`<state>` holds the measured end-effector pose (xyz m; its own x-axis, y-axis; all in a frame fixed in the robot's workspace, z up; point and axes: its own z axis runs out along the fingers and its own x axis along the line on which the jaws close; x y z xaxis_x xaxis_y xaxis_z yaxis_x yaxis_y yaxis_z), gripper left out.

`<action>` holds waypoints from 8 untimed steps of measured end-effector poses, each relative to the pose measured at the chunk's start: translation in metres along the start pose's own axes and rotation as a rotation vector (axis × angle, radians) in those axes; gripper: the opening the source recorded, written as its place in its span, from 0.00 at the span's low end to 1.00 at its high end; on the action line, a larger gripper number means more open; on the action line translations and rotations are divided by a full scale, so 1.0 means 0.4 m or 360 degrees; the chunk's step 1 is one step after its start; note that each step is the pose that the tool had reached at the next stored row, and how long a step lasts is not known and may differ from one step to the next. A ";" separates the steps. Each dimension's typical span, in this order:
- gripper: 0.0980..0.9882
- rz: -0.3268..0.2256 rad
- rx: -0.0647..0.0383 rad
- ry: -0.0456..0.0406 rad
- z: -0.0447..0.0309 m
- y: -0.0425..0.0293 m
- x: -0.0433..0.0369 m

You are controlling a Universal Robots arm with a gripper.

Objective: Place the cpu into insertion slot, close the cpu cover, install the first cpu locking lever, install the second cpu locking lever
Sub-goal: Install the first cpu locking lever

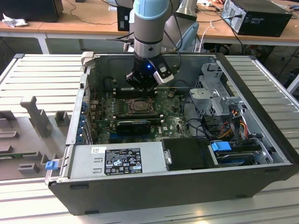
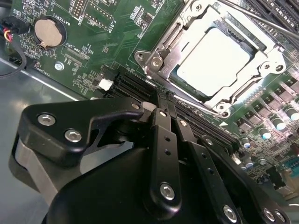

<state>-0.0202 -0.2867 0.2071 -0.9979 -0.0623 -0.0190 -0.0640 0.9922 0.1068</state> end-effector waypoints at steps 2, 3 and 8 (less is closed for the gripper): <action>0.01 0.0000 0.0001 0.0000 0.004 0.000 -0.001; 0.01 0.0000 0.0003 0.0000 0.004 0.000 -0.001; 0.01 0.0000 0.0009 0.0001 0.006 -0.001 -0.001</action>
<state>-0.0198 -0.2868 0.2048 -0.9979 -0.0624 -0.0187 -0.0640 0.9928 0.1009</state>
